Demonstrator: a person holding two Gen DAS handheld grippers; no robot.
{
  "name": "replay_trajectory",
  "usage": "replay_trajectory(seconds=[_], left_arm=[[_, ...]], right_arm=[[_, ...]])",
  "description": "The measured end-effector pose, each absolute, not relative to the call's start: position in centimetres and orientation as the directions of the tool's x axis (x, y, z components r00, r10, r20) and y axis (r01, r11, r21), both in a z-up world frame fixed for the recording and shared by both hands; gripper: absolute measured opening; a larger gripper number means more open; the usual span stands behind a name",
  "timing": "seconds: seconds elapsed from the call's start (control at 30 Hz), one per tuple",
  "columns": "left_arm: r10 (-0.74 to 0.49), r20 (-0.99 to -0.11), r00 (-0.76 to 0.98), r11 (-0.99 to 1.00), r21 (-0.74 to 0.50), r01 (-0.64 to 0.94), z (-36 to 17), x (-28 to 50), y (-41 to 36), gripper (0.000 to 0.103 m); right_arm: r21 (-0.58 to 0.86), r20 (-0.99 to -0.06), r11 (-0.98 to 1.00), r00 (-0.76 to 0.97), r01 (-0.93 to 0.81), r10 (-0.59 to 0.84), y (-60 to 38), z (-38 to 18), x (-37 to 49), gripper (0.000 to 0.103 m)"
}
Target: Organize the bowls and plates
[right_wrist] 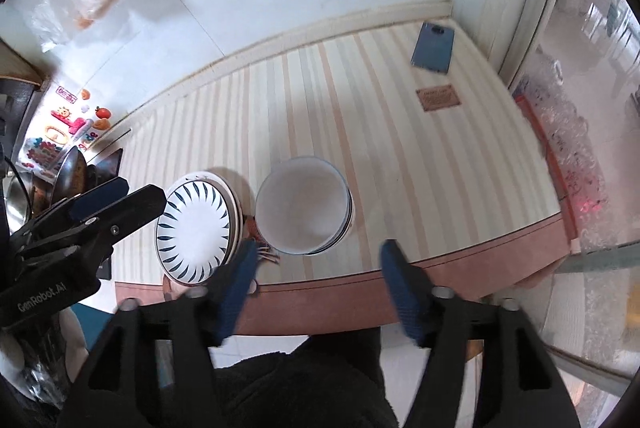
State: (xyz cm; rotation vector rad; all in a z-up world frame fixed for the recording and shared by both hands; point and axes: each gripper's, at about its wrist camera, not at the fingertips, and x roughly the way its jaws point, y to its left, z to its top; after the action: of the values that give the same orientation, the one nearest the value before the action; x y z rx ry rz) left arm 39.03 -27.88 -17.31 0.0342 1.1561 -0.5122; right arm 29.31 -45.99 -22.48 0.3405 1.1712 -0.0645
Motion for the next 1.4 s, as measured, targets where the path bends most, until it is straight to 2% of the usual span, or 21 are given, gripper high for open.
replay_trajectory(seconds=[0.07,0.17,0.43,0.63,0.87,1.27,1.33,1.37,1.4], left_arm=[[-0.381,-0.873,0.304,0.881,-0.243,0.407,-16.7,38.7,-27.6,0.081],[-0.409,-0.864,0.294,0.87,-0.273,0.41,-15.9,38.0,-27.1,0.093],[-0.441,-0.844,0.306,0.861,-0.301,0.41,-13.8,36.5,-26.4,0.093],[-0.456,-0.833,0.313,0.854,-0.309,0.419,-13.5,36.4,-26.3,0.093],[-0.452,-0.845,0.285,0.855,-0.32,0.409,-16.7,38.9,-27.0,0.093],[-0.372,-0.927,0.048,0.851,-0.32,0.416,-29.0,46.2,-31.6,0.093],[-0.348,-0.937,0.006,0.856,-0.315,0.41,-31.2,47.1,-32.3,0.091],[-0.338,-0.941,-0.014,0.856,-0.313,0.412,-32.2,47.4,-32.7,0.087],[-0.329,-0.943,-0.041,0.855,-0.316,0.411,-33.3,47.8,-33.1,0.079]], right_arm=[[0.218,-0.906,0.948,0.41,0.232,0.108,-45.9,-21.4,28.3,0.074],[0.217,-0.899,0.947,0.427,0.238,0.098,-45.8,-19.9,27.2,0.079],[0.227,-0.874,0.944,0.479,0.24,0.088,-45.6,-16.1,24.5,0.085],[0.254,-0.872,0.931,0.478,0.262,0.103,-46.3,-16.2,24.4,0.088],[0.323,-0.884,0.898,0.434,0.297,0.174,-48.0,-21.2,27.5,0.089],[0.492,-0.865,0.794,0.301,0.357,0.401,-50.5,-35.3,33.8,0.089],[0.506,-0.86,0.779,0.279,0.37,0.427,-50.8,-37.5,34.7,0.089],[0.518,-0.854,0.77,0.273,0.372,0.443,-50.9,-38.4,35.1,0.089],[0.523,-0.852,0.763,0.262,0.38,0.453,-51.0,-39.4,35.5,0.089]])
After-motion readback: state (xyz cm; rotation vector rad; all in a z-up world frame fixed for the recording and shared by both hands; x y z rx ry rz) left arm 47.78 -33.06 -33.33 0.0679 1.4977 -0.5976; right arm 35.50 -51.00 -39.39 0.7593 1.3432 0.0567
